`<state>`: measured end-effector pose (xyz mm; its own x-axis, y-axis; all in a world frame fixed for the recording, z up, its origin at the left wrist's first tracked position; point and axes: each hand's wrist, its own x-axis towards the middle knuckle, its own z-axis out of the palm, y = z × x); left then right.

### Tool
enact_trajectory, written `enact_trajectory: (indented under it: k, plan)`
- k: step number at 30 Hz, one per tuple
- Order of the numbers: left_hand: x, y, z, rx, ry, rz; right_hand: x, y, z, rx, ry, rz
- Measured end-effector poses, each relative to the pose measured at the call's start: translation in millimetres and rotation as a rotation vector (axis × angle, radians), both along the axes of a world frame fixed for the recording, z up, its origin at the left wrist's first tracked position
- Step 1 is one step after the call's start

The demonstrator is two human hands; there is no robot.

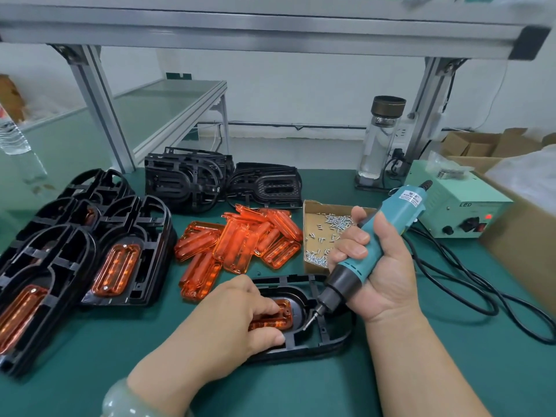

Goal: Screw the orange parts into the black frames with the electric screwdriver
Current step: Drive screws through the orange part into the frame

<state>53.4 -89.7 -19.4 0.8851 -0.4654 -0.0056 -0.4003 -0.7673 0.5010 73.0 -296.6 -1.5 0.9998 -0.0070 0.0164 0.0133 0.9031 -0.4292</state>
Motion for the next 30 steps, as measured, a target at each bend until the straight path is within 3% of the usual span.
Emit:
enact_trajectory:
  k: [11,17,21,23,27,28,30]
  plan:
    - [11,4,15,0.048,0.029,-0.062,-4,-12,7,-0.117,0.017,-0.011]
    - [37,-31,39,-0.078,-0.148,-0.034,-3,-12,8,-0.098,0.030,0.021]
    - [69,-71,47,-0.011,-0.230,-0.097,-2,-10,8,-0.085,0.059,0.032]
    - [82,-86,49,0.117,-0.251,-0.130,-1,-10,8,-0.086,0.066,0.032]
    - [91,-104,58,0.292,-0.119,-0.165,-1,-10,7,-0.076,0.058,0.047]
    - [91,-109,59,0.279,-0.037,-0.156,-1,-9,8,-0.072,0.053,0.054]
    - [92,-117,59,0.036,0.236,-0.021,0,-8,7,-0.066,0.048,0.063]
